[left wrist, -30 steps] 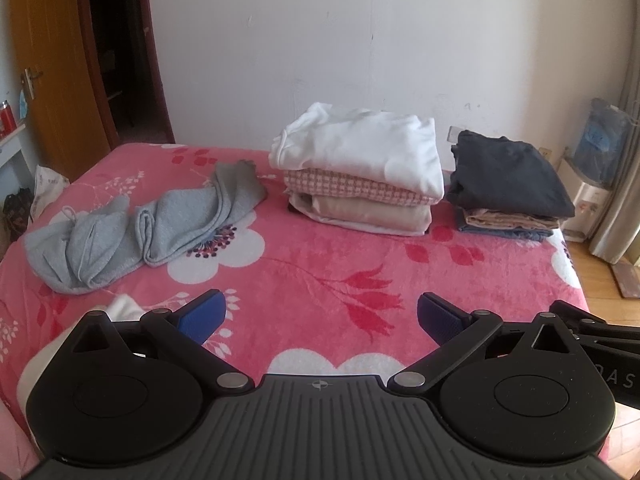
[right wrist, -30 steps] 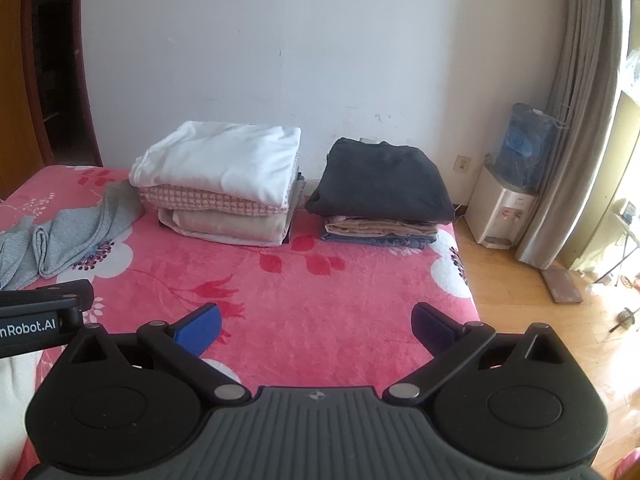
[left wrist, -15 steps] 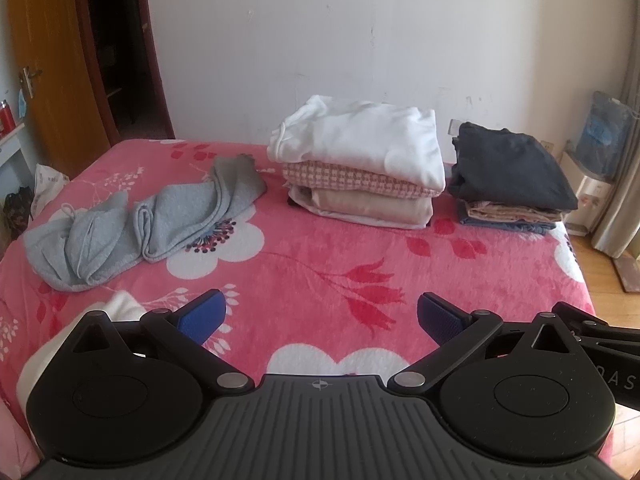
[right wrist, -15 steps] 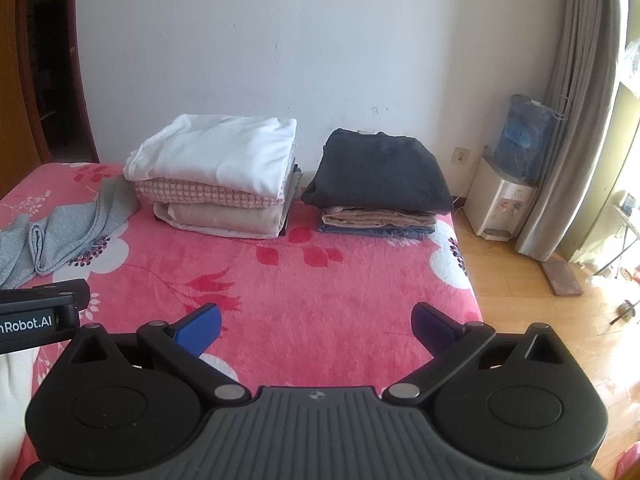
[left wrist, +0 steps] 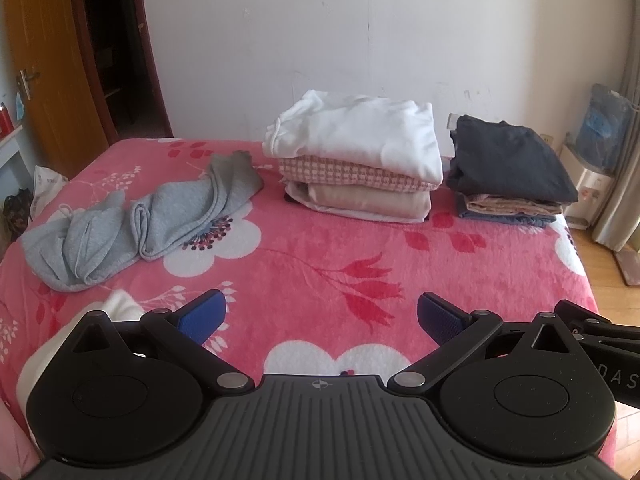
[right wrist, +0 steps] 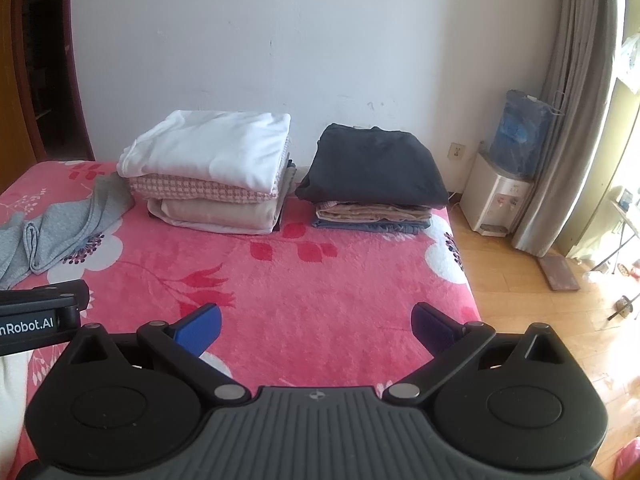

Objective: Fold clothes

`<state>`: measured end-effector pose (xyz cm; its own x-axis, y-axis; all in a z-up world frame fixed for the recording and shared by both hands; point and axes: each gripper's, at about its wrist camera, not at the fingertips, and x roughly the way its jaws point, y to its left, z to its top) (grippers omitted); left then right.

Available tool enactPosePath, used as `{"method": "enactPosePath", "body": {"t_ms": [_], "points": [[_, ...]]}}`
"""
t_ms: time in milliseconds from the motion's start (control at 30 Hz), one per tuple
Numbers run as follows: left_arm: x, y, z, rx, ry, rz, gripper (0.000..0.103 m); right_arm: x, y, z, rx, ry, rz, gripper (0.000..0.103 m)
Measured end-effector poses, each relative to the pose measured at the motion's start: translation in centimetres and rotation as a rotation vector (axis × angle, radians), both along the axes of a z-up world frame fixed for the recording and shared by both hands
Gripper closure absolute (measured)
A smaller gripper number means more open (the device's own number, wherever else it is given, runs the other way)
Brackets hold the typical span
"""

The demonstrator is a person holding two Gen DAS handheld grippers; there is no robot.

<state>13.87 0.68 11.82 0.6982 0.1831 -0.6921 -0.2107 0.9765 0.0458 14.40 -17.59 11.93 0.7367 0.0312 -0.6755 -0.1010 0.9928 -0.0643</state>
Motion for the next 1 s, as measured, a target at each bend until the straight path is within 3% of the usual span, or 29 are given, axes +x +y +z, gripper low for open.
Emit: {"method": "enactPosePath", "body": {"t_ms": [1000], "points": [[0.33, -0.25, -0.23, 0.001, 0.0, -0.005, 0.0, 0.51, -0.12, 0.08, -0.008, -0.002, -0.014, 0.0]]}}
